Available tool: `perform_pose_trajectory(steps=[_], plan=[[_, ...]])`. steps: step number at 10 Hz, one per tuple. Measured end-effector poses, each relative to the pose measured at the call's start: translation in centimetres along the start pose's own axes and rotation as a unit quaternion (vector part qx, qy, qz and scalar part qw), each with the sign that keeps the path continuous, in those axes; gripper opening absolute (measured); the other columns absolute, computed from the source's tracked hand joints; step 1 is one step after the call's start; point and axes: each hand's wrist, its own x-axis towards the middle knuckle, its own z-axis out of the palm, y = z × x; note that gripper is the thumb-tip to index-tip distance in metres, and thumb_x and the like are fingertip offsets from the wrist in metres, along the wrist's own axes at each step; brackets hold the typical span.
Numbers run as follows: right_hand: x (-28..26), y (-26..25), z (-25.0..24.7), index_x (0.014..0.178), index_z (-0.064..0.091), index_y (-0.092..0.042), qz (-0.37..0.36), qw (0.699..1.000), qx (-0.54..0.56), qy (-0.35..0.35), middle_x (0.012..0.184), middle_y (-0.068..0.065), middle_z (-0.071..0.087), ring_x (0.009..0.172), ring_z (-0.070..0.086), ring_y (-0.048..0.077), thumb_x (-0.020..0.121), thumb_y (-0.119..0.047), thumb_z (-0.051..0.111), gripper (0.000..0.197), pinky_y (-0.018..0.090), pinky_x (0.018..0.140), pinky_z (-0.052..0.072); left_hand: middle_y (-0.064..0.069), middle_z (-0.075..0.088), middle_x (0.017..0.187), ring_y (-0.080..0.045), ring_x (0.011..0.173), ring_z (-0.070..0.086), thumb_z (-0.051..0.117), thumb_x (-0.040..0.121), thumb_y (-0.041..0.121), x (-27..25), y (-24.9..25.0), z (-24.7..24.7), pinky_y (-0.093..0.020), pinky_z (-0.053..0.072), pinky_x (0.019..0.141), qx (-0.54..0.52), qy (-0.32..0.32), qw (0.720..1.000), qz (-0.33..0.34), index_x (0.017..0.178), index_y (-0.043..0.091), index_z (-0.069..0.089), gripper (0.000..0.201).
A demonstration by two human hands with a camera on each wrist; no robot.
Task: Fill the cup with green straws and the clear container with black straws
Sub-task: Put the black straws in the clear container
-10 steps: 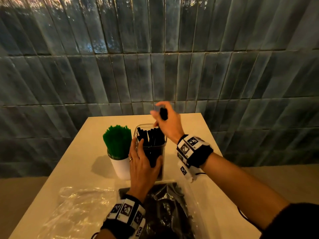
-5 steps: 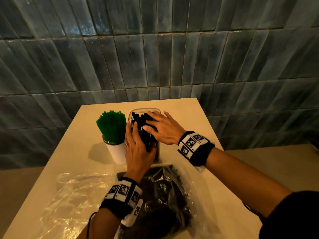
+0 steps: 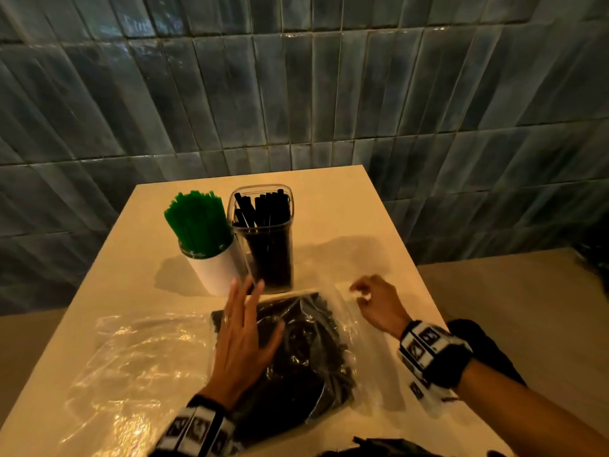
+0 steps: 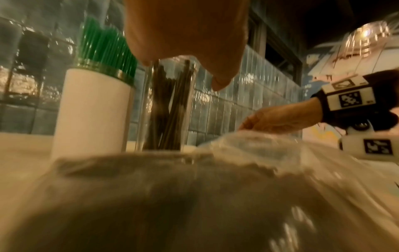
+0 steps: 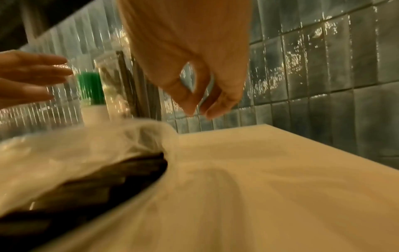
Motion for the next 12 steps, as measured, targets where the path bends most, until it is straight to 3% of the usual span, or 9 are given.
perform_pose_trajectory(steps=[1, 2, 3, 4, 6, 8, 9, 10, 12], plan=[[-1.6, 1.1, 1.6, 0.107, 0.065, -0.012, -0.032, 0.994, -0.028, -0.097, 0.109, 0.002, 0.054, 0.106, 0.054, 0.020, 0.082, -0.010, 0.065, 0.025, 0.017, 0.084, 0.037, 0.004, -0.008, 0.156, -0.014, 0.142, -0.014, 0.024, 0.077, 0.078, -3.0, -1.4, 2.0, -0.045, -0.002, 0.116, 0.009, -0.183, 0.979, -0.087, 0.145, 0.033, -0.005, 0.087], [-1.7, 0.5, 2.6, 0.119, 0.060, -0.012, -0.137, 0.974, -0.141, -0.109, 0.122, 0.003, 0.054, 0.112, 0.048, 0.021, 0.083, -0.035, 0.065, 0.043, 0.025, 0.093, 0.035, 0.003, -0.017, 0.156, -0.017, 0.142, -0.015, 0.012, 0.066, 0.088, -4.0, -1.7, 3.1, -0.038, -0.013, 0.112, -0.033, -0.262, 0.954, -0.146, 0.136, 0.040, -0.020, 0.091], [-1.3, -1.0, 3.0, 0.114, 0.063, -0.018, -0.233, 0.928, -0.262, -0.122, 0.117, 0.001, 0.058, 0.104, 0.051, 0.020, 0.081, -0.053, 0.052, 0.049, 0.029, 0.086, 0.041, 0.005, -0.015, 0.155, -0.013, 0.141, -0.014, 0.013, 0.067, 0.087, -3.8, -1.5, 3.1, -0.036, -0.014, 0.112, -0.078, -0.252, 0.950, -0.166, 0.135, 0.042, -0.018, 0.087], [-0.4, -2.7, 3.4, 0.110, 0.060, -0.009, -0.251, 0.912, -0.260, -0.192, 0.117, 0.010, 0.056, 0.103, 0.052, 0.029, 0.083, -0.033, 0.061, 0.035, 0.037, 0.085, 0.043, 0.007, -0.011, 0.155, -0.006, 0.137, -0.012, 0.017, 0.070, 0.085, -3.6, -1.1, 2.6, -0.034, -0.014, 0.111, -0.103, -0.255, 0.944, -0.183, 0.134, 0.045, -0.016, 0.083], [0.3, -5.0, 3.5, 0.111, 0.055, 0.001, -0.189, 0.928, -0.224, -0.231, 0.119, 0.023, 0.051, 0.102, 0.053, 0.039, 0.083, -0.024, 0.061, 0.038, 0.039, 0.083, 0.044, 0.006, -0.007, 0.157, -0.011, 0.143, -0.007, 0.006, 0.062, 0.091, -3.5, -1.0, 2.7, -0.035, -0.010, 0.114, -0.093, -0.240, 0.949, -0.184, 0.136, 0.044, -0.012, 0.089], [0.5, -6.0, 3.7, 0.116, 0.055, 0.004, -0.140, 0.926, -0.227, -0.266, 0.126, 0.025, 0.050, 0.108, 0.053, 0.040, 0.090, -0.019, 0.055, 0.034, 0.039, 0.085, 0.043, 0.003, -0.003, 0.158, -0.017, 0.144, 0.004, 0.022, 0.082, 0.076, -3.2, -0.5, 2.2, -0.041, 0.001, 0.118, -0.065, -0.248, 0.945, -0.204, 0.147, 0.033, -0.001, 0.082], [0.3, -5.5, 3.8, 0.115, 0.055, 0.003, -0.099, 0.937, -0.212, -0.259, 0.118, 0.023, 0.056, 0.105, 0.057, 0.038, 0.092, -0.017, 0.053, 0.031, 0.036, 0.082, 0.044, 0.005, -0.001, 0.157, -0.018, 0.143, 0.010, 0.031, 0.088, 0.063, -3.1, -0.2, 1.9, -0.042, 0.007, 0.118, -0.063, -0.247, 0.944, -0.210, 0.147, 0.033, 0.002, 0.072], [-0.2, -5.4, 3.8, 0.085, 0.056, -0.009, -0.117, 0.934, -0.210, -0.263, 0.086, 0.011, 0.057, 0.076, 0.056, 0.021, 0.098, -0.017, 0.043, 0.019, 0.033, 0.077, 0.045, 0.004, 0.000, 0.157, -0.017, 0.143, 0.013, 0.030, 0.086, 0.066, -3.1, -0.2, 1.7, -0.044, 0.013, 0.117, -0.057, -0.251, 0.944, -0.207, 0.147, 0.033, 0.003, 0.074], [0.5, -3.9, 4.7, 0.138, 0.038, -0.003, -0.124, 0.913, -0.292, -0.255, 0.139, 0.019, 0.044, 0.126, 0.045, 0.034, 0.097, -0.014, 0.044, 0.043, 0.041, 0.101, 0.035, 0.002, -0.002, 0.158, -0.020, 0.144, 0.008, 0.029, 0.086, 0.066, -2.9, 0.0, 1.5, -0.043, 0.010, 0.116, -0.035, -0.274, 0.938, -0.212, 0.148, 0.030, 0.003, 0.076]])
